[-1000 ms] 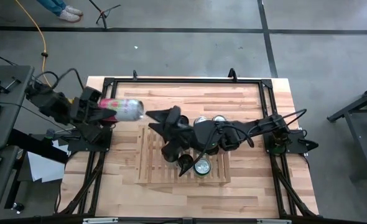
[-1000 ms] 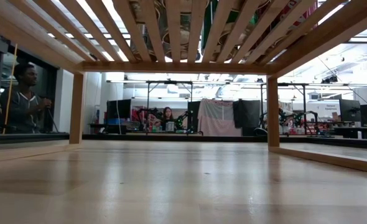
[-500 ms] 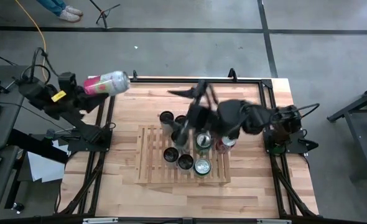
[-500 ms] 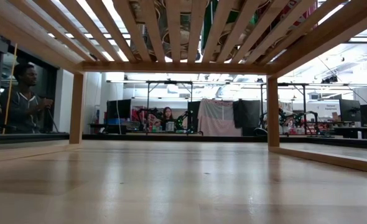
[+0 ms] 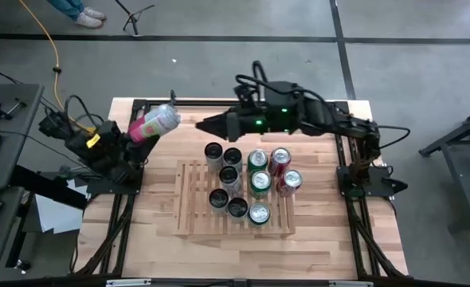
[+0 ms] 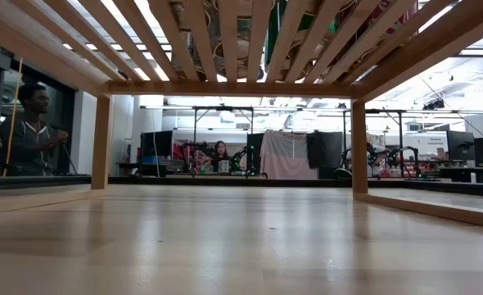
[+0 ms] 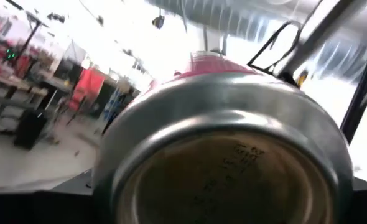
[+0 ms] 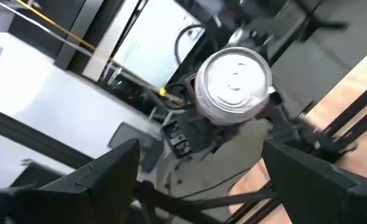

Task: Place canned beverage on shelf
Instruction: Put the pink-white soda can on the shelf

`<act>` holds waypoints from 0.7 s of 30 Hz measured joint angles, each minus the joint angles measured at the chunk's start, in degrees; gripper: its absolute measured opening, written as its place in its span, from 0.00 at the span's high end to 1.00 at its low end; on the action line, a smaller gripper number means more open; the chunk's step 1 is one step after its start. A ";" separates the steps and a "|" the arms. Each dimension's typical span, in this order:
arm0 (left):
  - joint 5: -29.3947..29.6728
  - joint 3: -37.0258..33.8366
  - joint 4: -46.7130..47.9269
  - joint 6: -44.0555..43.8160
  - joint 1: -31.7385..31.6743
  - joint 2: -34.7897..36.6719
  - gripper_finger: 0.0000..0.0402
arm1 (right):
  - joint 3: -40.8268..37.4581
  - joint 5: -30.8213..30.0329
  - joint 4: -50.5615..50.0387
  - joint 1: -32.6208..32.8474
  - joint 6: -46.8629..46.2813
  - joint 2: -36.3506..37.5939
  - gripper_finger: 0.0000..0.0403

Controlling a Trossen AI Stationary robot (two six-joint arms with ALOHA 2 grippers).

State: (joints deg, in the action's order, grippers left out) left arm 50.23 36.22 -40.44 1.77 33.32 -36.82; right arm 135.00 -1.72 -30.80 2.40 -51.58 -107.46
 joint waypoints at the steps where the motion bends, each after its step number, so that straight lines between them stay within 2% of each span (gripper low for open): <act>1: -0.35 -1.68 -4.41 0.30 -0.18 -0.85 0.31 | -0.02 1.66 1.03 -0.60 -1.12 -0.68 0.20; 3: -1.10 -3.94 -10.02 0.38 -0.60 -2.66 0.31 | -0.06 4.10 1.24 -1.36 -2.85 -1.37 0.20; 6: -2.16 -4.27 -12.27 0.40 -1.34 -4.77 0.31 | -0.06 5.05 0.87 -1.90 -5.04 -1.93 0.20; 21: -7.30 2.31 -5.24 0.44 -5.54 -13.82 0.31 | -0.04 4.31 -1.77 -2.04 -10.05 -3.24 0.20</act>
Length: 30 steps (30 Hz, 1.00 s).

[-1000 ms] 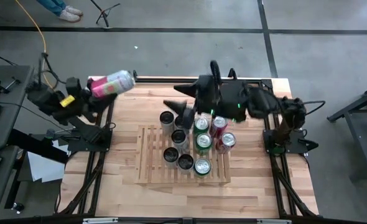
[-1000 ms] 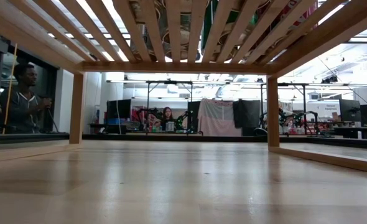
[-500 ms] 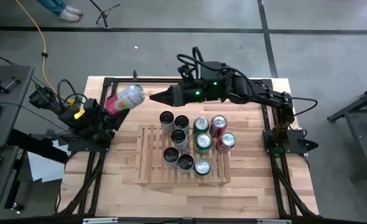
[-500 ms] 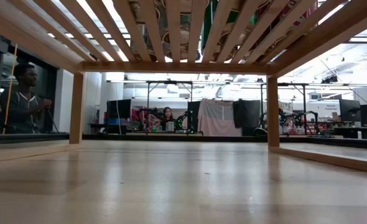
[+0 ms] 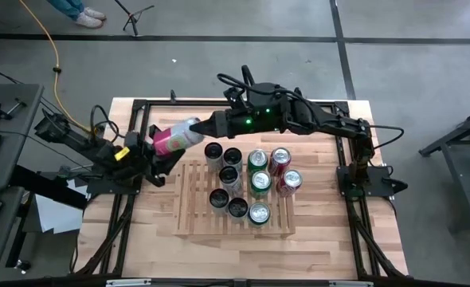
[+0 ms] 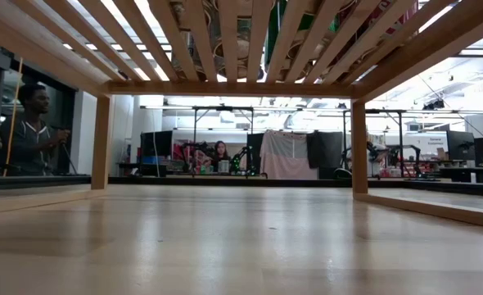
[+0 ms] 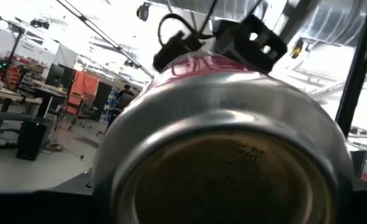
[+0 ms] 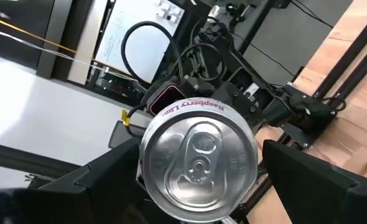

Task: Place canned beverage on shelf
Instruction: Put the pink-white soda can on the shelf

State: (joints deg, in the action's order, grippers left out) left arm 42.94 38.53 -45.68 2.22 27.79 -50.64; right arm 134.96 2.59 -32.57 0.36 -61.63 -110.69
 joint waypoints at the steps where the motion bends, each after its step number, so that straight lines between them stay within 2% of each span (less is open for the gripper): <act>1: -0.60 0.16 0.08 -0.04 -0.10 -0.35 0.31 | 0.00 -0.03 -0.42 0.00 -0.10 0.00 0.20; 14: -2.16 0.32 0.14 -0.63 -1.96 -1.80 0.31 | -0.13 -2.08 -1.10 1.24 -1.07 -0.02 0.20; 22: -2.09 0.32 0.74 -0.25 -1.95 -1.85 0.31 | -0.15 -2.56 -1.27 1.53 -0.91 -0.02 0.32; 30: -2.17 0.37 1.01 1.44 -1.94 -1.87 0.24 | -0.17 -4.06 -1.21 2.32 0.82 -0.02 0.32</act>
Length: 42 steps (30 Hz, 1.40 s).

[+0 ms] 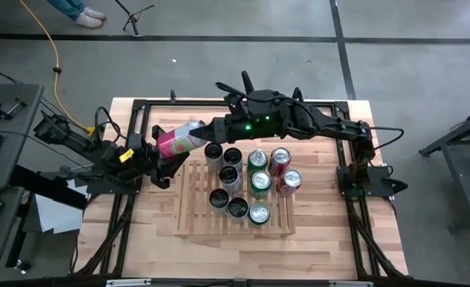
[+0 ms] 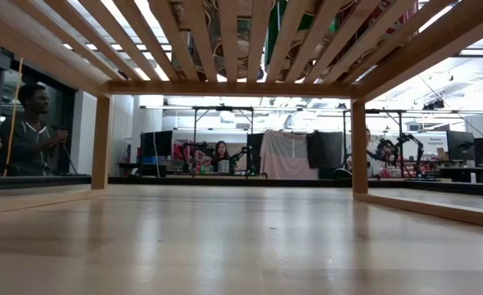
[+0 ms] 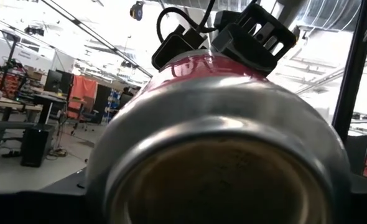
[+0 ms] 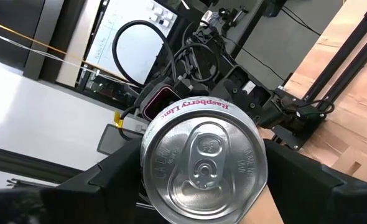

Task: Place canned beverage on shelf
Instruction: Put the pink-white soda can on the shelf

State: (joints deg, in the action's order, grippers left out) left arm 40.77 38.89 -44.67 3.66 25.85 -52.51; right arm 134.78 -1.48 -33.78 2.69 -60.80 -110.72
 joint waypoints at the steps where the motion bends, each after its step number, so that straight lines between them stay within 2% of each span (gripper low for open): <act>1: 0.04 0.00 -0.01 0.02 0.00 0.00 0.23 | -0.02 0.02 0.02 -0.01 0.02 0.00 0.32; 5: 0.12 0.00 1.36 0.30 -0.01 0.73 0.20 | -0.07 -0.15 0.04 -0.03 0.69 -0.06 0.32; 13: -0.65 0.00 10.63 -3.64 0.09 5.69 0.19 | -0.11 -1.09 -0.16 -0.28 3.74 -0.13 0.32; 21: -5.59 0.04 15.32 -5.56 0.27 9.33 0.19 | -0.04 -0.02 -1.51 -1.72 6.59 1.68 0.32; 27: -6.57 0.04 17.29 -5.55 1.83 11.54 0.19 | -0.04 0.46 -1.58 -2.09 8.71 2.52 0.32; 35: -7.55 0.02 20.91 -5.55 5.93 19.17 0.19 | 0.26 -1.47 -1.97 -3.00 13.75 4.97 0.32; 42: -7.01 -0.01 20.61 -6.58 8.50 25.57 0.19 | 0.33 1.74 -0.94 -1.83 20.69 6.38 0.32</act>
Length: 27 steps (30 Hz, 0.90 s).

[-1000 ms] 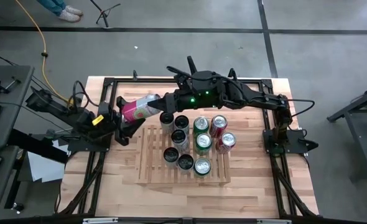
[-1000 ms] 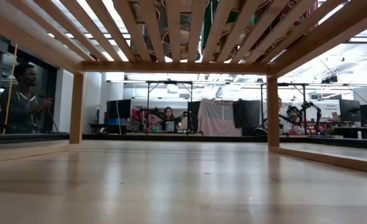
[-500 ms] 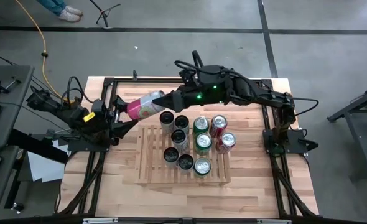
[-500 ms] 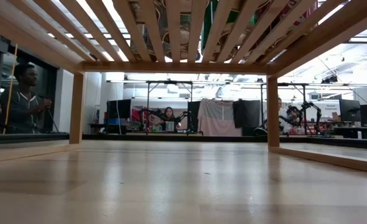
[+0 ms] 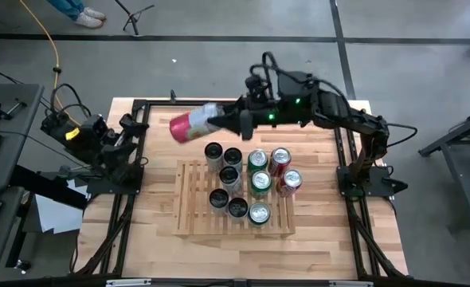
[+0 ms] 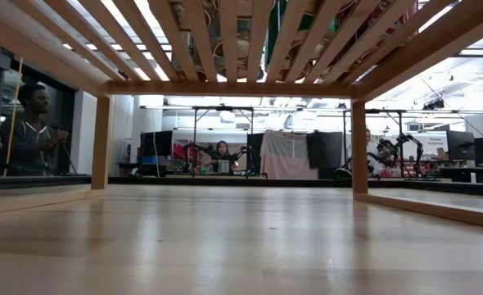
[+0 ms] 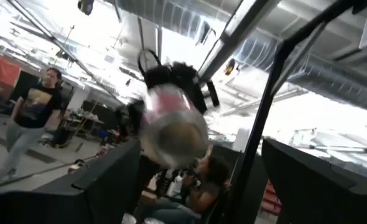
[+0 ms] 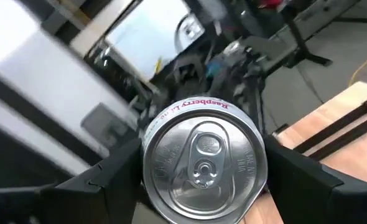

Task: Place canned beverage on shelf
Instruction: Put the pink-white soda can on the shelf

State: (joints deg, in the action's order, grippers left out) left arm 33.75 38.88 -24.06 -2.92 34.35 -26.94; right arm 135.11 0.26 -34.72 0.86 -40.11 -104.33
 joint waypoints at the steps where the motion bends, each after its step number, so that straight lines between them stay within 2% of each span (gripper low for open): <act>1: -0.01 -0.01 -0.21 -0.04 -0.02 0.36 0.19 | 0.00 0.07 0.05 0.79 0.88 -0.39 0.32; 8: 0.51 0.01 -2.01 -1.02 -0.04 1.84 0.19 | -0.16 1.11 1.13 5.30 5.73 -3.39 0.32; 20: 3.37 0.01 -2.44 -2.94 -0.04 1.78 0.19 | -0.09 -4.42 -0.94 11.29 19.75 -9.75 0.32; 23: 3.35 0.01 -2.34 -3.33 -0.04 1.75 0.19 | -0.09 -7.44 -3.41 11.67 22.98 -10.85 0.32; 27: 2.87 0.01 -0.72 -7.59 -0.09 0.97 0.19 | -0.15 -9.36 -4.88 11.59 25.00 -11.28 0.32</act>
State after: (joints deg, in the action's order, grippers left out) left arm 36.62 38.89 -24.78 -10.51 34.26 -25.97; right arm 134.96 -9.10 -39.59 12.45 -15.11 -115.61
